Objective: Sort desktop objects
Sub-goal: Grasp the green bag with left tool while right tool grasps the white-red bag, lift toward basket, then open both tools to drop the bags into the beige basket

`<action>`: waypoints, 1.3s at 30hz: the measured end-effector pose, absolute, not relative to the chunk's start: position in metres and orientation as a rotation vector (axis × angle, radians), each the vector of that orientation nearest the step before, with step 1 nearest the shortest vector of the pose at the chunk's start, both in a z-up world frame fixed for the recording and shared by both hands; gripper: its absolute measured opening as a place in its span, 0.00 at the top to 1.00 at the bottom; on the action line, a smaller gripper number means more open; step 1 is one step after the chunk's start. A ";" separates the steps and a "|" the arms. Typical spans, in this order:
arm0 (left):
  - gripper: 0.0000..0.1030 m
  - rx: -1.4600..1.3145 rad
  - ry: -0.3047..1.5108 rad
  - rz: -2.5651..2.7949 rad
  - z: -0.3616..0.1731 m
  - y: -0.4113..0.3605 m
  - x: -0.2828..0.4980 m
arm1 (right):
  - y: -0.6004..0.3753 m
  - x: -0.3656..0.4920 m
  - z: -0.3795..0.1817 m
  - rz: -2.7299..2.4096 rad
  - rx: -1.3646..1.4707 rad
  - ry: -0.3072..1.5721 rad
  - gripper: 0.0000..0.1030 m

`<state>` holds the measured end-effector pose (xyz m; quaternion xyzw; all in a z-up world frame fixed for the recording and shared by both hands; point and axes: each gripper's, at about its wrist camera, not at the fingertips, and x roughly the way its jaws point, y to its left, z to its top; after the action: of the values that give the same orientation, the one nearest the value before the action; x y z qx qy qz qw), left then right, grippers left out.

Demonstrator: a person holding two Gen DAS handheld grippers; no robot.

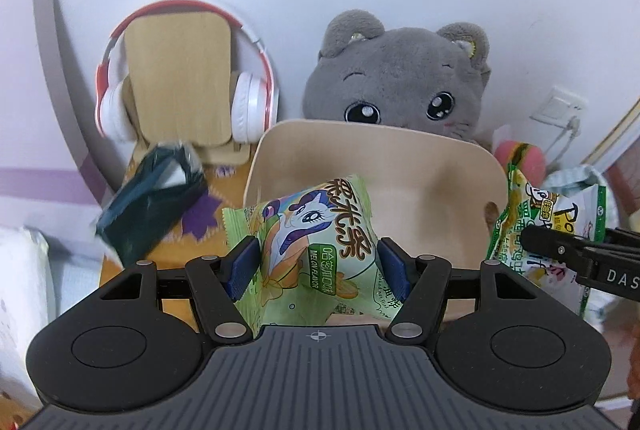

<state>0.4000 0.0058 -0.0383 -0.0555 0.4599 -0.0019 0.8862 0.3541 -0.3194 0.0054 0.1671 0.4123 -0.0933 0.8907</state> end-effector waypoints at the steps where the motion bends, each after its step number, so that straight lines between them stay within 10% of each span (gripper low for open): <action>1: 0.36 -0.105 0.950 0.001 -0.041 0.003 0.404 | -0.323 0.360 0.002 -0.200 0.343 0.862 0.49; 25: 0.32 0.019 1.079 -0.032 -0.131 -0.038 0.459 | -0.347 0.428 -0.085 -0.323 0.324 1.042 0.48; 39: 0.18 0.002 1.022 -0.033 -0.106 -0.028 0.442 | -0.353 0.407 -0.065 -0.336 0.366 0.999 0.16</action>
<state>0.4418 -0.0280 -0.1055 0.0010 0.4891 -0.0158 0.8721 0.4073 -0.3530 -0.0649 0.1739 0.4739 -0.1595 0.8484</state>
